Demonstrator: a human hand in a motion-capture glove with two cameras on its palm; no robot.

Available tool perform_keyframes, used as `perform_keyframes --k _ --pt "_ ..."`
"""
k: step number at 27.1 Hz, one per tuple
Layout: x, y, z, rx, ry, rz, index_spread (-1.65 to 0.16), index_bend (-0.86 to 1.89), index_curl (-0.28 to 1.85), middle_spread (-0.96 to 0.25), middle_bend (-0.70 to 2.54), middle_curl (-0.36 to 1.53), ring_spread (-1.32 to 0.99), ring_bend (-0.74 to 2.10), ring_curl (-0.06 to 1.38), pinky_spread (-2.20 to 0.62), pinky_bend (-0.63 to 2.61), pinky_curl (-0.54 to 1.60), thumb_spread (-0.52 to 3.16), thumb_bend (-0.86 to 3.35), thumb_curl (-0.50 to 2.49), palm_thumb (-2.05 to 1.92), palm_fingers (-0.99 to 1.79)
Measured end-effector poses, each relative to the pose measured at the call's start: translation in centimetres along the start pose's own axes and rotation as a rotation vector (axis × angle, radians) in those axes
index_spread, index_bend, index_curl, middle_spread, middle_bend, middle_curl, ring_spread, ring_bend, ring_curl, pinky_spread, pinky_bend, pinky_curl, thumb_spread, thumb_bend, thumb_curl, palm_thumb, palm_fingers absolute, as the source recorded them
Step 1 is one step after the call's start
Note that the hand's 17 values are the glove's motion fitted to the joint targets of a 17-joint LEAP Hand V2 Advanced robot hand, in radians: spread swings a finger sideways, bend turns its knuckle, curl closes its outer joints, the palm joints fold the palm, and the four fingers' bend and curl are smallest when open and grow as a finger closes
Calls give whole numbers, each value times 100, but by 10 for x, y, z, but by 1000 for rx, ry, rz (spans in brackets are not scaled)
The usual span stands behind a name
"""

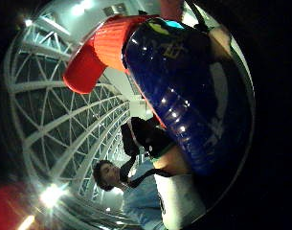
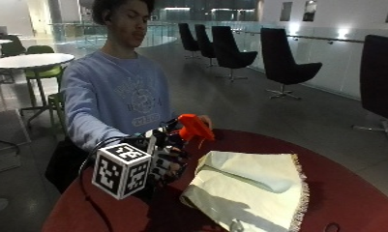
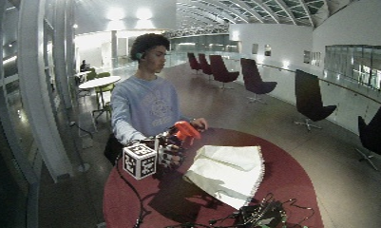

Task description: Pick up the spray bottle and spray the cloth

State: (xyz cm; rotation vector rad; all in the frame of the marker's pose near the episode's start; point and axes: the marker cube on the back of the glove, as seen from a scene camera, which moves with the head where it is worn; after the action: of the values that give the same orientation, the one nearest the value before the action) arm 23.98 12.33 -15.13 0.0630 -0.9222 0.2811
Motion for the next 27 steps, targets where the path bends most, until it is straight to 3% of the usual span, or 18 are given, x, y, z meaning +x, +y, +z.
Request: perform_keyframes --k 1,9,27 --pt "-2 0 4 -29 10 27 -31 7 24 -4 31 40 1 63 39 26 33 36 102 -4 34 44 103" --pt "-10 0 24 -162 78 127 -27 8 22 -3 33 42 2 61 39 27 32 36 103 -4 32 38 102" --pt "-16 -5 32 -177 69 133 -20 11 25 -2 29 43 4 58 39 28 30 36 104 -3 31 38 109"
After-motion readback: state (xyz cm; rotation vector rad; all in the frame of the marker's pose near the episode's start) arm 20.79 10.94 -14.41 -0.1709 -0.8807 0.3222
